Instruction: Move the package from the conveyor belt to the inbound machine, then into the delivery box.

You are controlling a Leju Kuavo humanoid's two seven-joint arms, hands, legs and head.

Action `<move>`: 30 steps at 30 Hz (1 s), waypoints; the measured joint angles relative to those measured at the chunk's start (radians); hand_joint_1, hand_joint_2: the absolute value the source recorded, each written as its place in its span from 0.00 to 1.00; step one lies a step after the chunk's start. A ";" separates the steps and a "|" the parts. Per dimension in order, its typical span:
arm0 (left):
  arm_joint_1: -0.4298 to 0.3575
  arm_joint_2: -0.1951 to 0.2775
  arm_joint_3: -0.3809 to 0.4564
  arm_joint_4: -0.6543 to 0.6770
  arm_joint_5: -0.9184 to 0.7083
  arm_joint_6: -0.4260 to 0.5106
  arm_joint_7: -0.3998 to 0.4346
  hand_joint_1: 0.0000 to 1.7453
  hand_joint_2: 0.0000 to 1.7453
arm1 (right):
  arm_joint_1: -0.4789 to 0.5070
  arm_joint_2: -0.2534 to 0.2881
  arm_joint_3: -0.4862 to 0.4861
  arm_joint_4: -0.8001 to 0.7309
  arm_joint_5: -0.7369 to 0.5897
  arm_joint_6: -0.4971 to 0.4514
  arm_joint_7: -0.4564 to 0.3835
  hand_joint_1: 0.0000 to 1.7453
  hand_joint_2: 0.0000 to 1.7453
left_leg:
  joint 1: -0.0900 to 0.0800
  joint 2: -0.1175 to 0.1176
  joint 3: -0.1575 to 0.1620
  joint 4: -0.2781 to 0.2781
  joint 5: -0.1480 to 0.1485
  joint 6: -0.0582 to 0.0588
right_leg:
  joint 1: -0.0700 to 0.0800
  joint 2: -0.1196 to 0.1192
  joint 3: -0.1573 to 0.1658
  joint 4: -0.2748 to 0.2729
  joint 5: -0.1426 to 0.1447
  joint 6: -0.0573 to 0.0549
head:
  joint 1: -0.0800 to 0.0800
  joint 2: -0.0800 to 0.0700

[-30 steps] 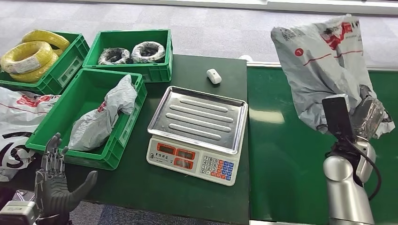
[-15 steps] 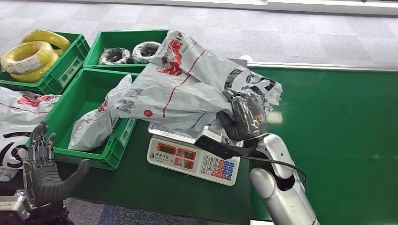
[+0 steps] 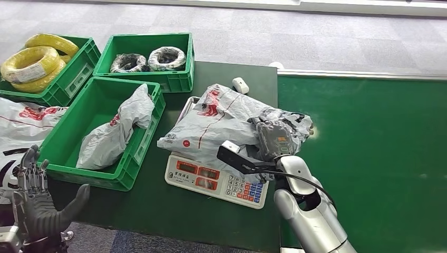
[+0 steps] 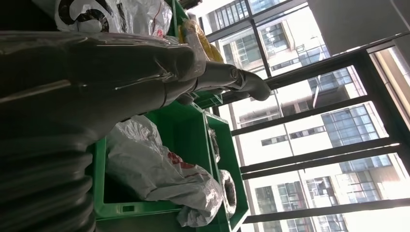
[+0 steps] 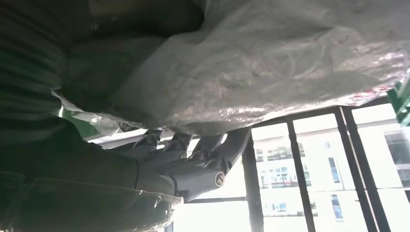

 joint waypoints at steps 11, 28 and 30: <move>0.008 -0.005 -0.009 -0.011 -0.015 -0.004 -0.007 0.00 1.00 | -0.005 -0.014 -0.006 -0.033 -0.176 -0.143 -0.228 0.00 1.00 | 0.000 0.000 0.000 0.000 0.000 0.000 | 0.000 0.000 0.000 0.000 0.000 0.000 | 0.000 0.000; -0.046 0.063 -0.283 0.013 -0.293 0.090 0.116 0.00 1.00 | 0.206 -0.034 -0.106 -0.313 -0.380 -0.204 -0.413 0.00 1.00 | 0.000 0.001 0.000 0.000 -0.001 0.000 | 0.000 0.001 -0.001 0.000 0.000 0.000 | 0.000 0.000; -0.052 0.076 -0.315 0.021 -0.294 0.097 0.122 0.00 1.00 | 0.227 -0.039 -0.115 -0.336 -0.381 -0.204 -0.415 0.00 1.00 | 0.000 0.002 0.000 0.000 -0.001 0.000 | 0.000 0.001 -0.001 0.000 0.000 0.000 | 0.000 0.000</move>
